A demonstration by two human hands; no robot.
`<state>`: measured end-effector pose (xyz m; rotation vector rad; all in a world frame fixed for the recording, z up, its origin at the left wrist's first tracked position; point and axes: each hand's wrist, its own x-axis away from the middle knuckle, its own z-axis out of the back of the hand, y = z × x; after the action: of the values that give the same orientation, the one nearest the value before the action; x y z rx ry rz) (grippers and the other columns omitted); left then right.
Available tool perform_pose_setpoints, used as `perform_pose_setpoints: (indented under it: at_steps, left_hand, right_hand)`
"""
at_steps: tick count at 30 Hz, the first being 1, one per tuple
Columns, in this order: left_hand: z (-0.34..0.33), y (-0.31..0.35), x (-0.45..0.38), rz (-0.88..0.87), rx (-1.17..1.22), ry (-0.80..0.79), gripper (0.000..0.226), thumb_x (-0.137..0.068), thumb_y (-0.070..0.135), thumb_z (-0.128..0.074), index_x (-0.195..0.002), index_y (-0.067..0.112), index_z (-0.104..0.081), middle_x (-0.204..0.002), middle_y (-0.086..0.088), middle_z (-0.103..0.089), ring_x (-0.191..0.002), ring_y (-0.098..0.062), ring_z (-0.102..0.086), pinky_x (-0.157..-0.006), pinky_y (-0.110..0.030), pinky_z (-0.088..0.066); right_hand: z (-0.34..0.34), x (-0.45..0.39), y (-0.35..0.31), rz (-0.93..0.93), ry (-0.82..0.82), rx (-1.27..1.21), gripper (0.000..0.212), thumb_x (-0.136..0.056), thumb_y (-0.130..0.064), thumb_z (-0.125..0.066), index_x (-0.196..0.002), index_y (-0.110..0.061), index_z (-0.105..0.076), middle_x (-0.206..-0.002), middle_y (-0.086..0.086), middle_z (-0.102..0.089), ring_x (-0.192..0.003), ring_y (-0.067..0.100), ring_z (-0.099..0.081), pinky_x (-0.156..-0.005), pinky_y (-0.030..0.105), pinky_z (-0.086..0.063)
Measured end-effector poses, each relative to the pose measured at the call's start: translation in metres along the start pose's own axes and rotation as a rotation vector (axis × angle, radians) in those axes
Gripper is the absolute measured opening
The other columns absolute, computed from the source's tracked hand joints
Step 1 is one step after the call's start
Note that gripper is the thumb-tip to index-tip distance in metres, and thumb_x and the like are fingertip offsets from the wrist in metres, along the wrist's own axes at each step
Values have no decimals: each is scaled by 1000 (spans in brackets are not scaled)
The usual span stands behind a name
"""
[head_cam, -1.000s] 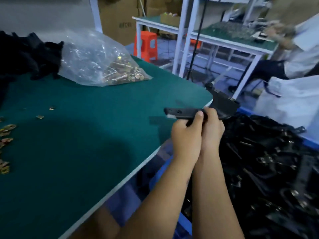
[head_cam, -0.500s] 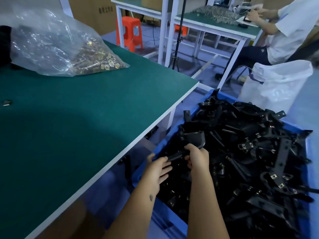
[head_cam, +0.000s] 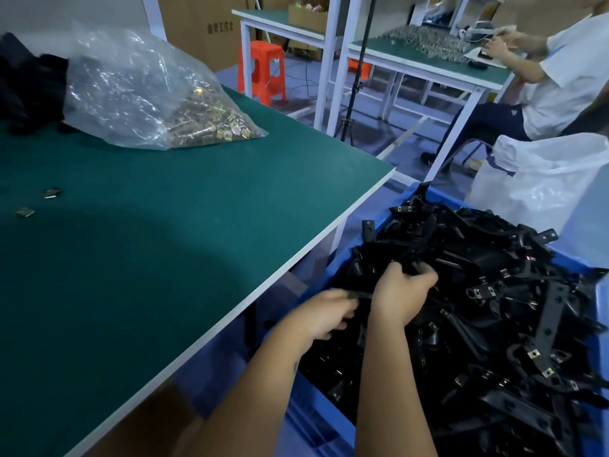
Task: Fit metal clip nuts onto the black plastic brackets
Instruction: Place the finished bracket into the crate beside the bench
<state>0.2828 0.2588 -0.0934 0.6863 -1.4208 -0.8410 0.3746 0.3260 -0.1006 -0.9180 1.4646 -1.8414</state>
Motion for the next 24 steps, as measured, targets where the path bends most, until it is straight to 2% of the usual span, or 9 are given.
perform_pose_setpoints:
  at_steps: [2, 4, 7, 10, 12, 16, 19, 21, 24]
  left_hand:
    - [4, 32, 10, -150, -19, -3, 24, -99, 20, -42, -105, 29, -64, -104, 5, -69, -100, -16, -65, -102, -41, -48]
    - [19, 63, 25, -318, -25, 98, 34, -91, 3, -38, -100, 17, -67, -98, -6, -70, -92, -23, -65, -93, -39, -52]
    - [59, 85, 56, -530, -22, 261, 36, -85, -6, -38, -82, 17, -65, -73, 3, -65, -70, -14, -56, -69, -28, -45]
    - [117, 70, 95, -650, 170, 458, 38, -95, -4, -38, -79, 20, -63, -63, 9, -63, -55, -5, -56, -52, -19, -47]
    - [158, 44, 121, -705, 306, 610, 36, -100, -2, -37, -84, 18, -63, -64, 9, -67, -56, -4, -62, -50, -21, -53]
    - [227, -21, 172, -706, 422, 1124, 34, -97, -4, -39, -82, 17, -62, -67, 7, -67, -61, -6, -64, -52, -20, -49]
    - [266, -62, 214, -669, 390, 1455, 37, -97, -4, -39, -77, 18, -62, -76, 3, -64, -65, -1, -61, -60, -16, -48]
    - [289, -86, 240, -576, 280, 1633, 40, -95, -4, -40, -77, 24, -61, -82, 4, -62, -71, 0, -57, -69, -18, -47]
    - [315, -112, 269, -331, 83, 1846, 38, -89, -1, -43, -81, 30, -64, -93, -3, -65, -87, -23, -62, -80, -36, -51]
  right_hand:
    - [-11, 15, -29, 103, -19, -128, 38, -91, -12, -50, -128, -18, -49, -81, -12, -53, -70, 0, -54, -56, 19, -36]
    - [-26, 32, -62, 190, -38, -275, 29, -89, -6, -51, -115, -14, -56, -77, -11, -54, -62, -3, -52, -58, 15, -38]
    - [-57, 73, -100, 253, -151, -443, 21, -85, -2, -49, -94, -18, -58, -76, -3, -55, -66, 9, -51, -66, 26, -42]
    - [-96, 134, -123, 379, -452, -446, 23, -85, -1, -50, -81, -23, -58, -70, -8, -52, -63, 5, -47, -64, 24, -40]
    - [-121, 177, -130, 460, -717, -394, 26, -86, -1, -53, -77, -24, -60, -68, -12, -54, -65, 3, -49, -67, 20, -40]
    - [-161, 247, -123, 525, -1058, -182, 25, -87, -9, -55, -69, -27, -59, -66, -13, -55, -66, 5, -50, -64, 21, -40]
    - [-182, 291, -103, 608, -1218, 13, 17, -89, -15, -52, -80, -23, -65, -78, -12, -63, -77, 10, -58, -68, 27, -45]
    - [-192, 315, -90, 680, -1329, 152, 15, -93, -17, -49, -92, -19, -65, -85, -9, -64, -80, 13, -60, -70, 34, -48]
    - [-203, 346, -73, 795, -1463, 364, 22, -97, -22, -48, -113, -22, -62, -97, -8, -63, -84, 14, -60, -73, 37, -51]
